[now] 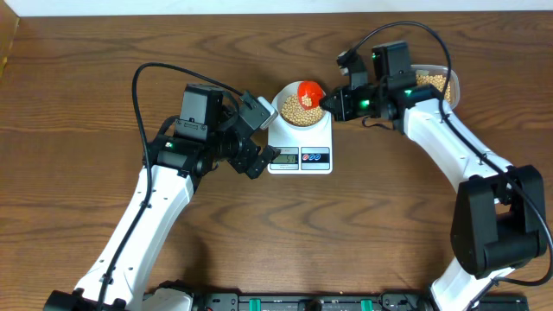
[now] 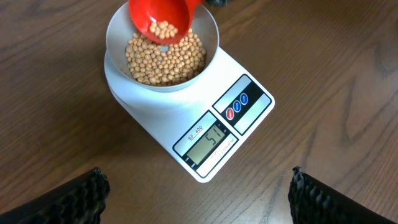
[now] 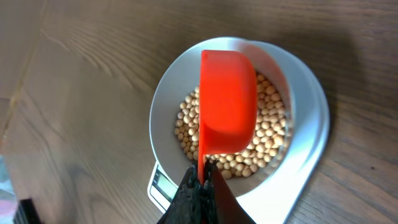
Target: Scoop item into bowl and weigh 50g on scale
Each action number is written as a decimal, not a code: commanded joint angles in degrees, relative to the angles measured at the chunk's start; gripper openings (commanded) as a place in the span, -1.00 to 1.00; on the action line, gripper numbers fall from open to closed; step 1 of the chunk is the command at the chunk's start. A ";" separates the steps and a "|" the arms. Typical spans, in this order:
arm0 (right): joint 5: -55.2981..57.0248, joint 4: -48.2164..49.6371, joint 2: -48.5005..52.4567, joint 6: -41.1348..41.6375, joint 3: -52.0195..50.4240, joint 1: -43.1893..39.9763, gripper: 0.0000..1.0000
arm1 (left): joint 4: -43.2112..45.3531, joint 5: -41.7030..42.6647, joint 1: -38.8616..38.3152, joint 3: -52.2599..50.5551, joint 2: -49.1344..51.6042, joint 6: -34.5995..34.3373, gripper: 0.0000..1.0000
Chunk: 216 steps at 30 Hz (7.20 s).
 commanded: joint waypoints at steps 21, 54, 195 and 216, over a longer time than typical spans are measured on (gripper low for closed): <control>22.62 -1.14 0.55 -5.99 -0.04 8.59 -0.98 | -0.02 0.35 -0.02 -0.42 0.02 0.57 0.89; 8.24 -2.49 0.55 -5.05 -0.04 8.26 -0.98 | -0.02 0.35 -0.02 -0.42 0.02 0.57 0.89; 19.23 -5.18 -14.10 -14.95 0.04 4.42 -0.98 | -0.85 0.35 -0.02 -0.42 0.04 0.57 0.89; 25.40 -4.46 -4.09 -14.29 0.04 11.98 -0.98 | -0.85 0.35 -0.02 -0.42 0.04 0.57 0.89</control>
